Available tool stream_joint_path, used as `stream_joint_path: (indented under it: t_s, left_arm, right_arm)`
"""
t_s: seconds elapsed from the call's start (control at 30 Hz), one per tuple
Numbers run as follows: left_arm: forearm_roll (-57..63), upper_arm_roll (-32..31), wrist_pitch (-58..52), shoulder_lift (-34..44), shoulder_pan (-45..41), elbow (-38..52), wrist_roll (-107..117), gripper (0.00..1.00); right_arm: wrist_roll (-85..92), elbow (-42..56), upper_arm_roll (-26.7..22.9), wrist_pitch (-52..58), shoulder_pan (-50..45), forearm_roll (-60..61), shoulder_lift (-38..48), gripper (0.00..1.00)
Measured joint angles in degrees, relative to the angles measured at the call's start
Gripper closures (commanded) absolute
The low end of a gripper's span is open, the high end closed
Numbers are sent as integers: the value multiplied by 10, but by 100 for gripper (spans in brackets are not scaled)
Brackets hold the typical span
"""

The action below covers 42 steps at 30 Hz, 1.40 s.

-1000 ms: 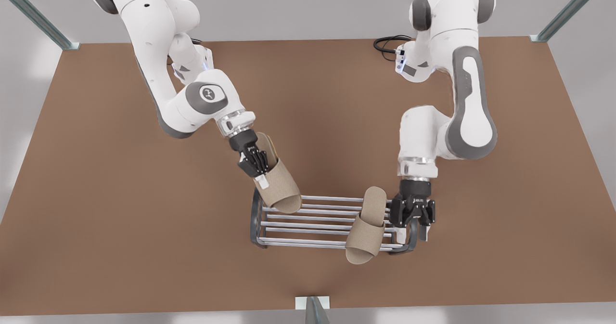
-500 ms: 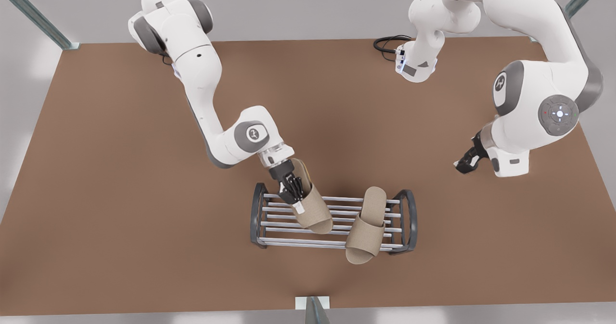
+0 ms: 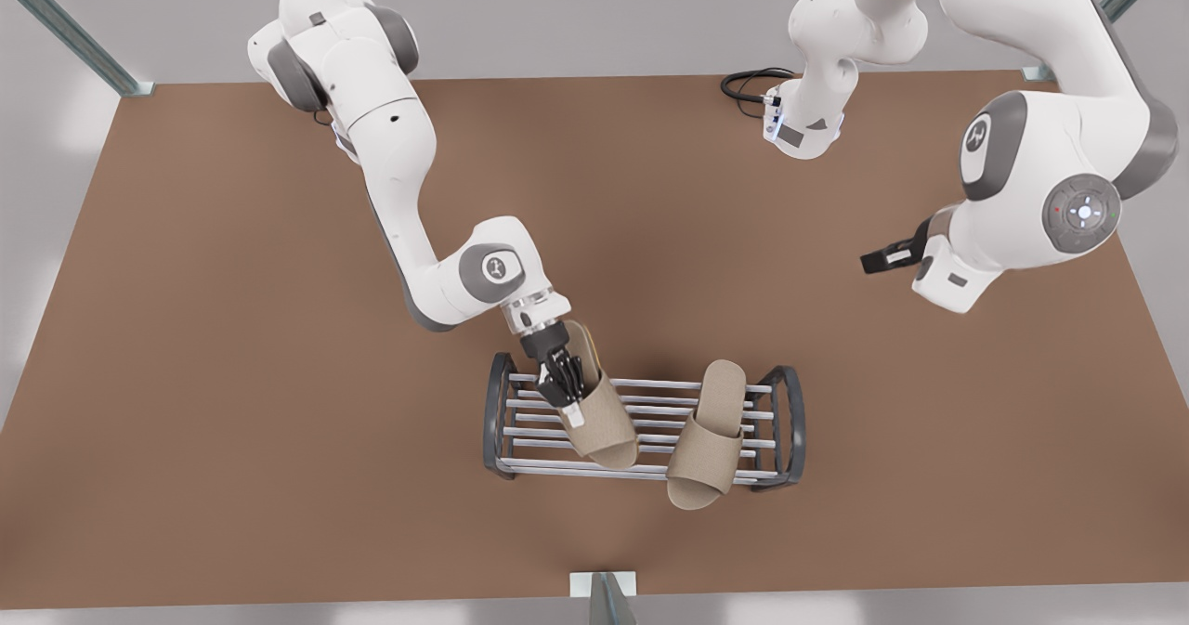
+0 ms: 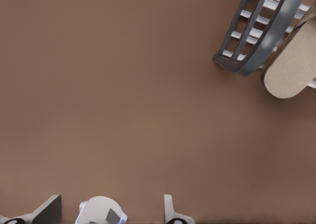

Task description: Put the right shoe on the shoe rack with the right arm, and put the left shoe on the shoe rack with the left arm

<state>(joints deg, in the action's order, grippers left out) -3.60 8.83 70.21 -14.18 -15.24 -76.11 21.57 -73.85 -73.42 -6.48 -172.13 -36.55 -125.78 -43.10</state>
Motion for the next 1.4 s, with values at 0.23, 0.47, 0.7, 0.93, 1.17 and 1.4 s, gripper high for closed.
stream_joint_path:
  t_s: [0.23,0.47,0.7,0.93,1.17,1.4]
  left_arm:
    - [0,-3,-14,6,-2,-1,-79,0]
    - [0,-3,-19,7,-2,-1,-133,0]
    - [0,-3,-23,8,-2,-2,-169,0]
    - [0,-3,-25,8,-2,-2,-194,0]
    - [0,-3,-29,10,-2,-1,-210,0]
    - [0,-3,-32,13,-2,-1,-222,0]
  right_arm:
    - [9,3,1,50,-13,0,-14,79]
    - [20,4,4,102,-14,1,-23,0]
    - [21,3,5,131,-14,-1,-25,0]
    - [29,-14,6,142,-14,0,-21,0]
    - [40,-62,12,144,-19,1,5,0]
    - [42,-72,12,148,-18,-2,17,0]
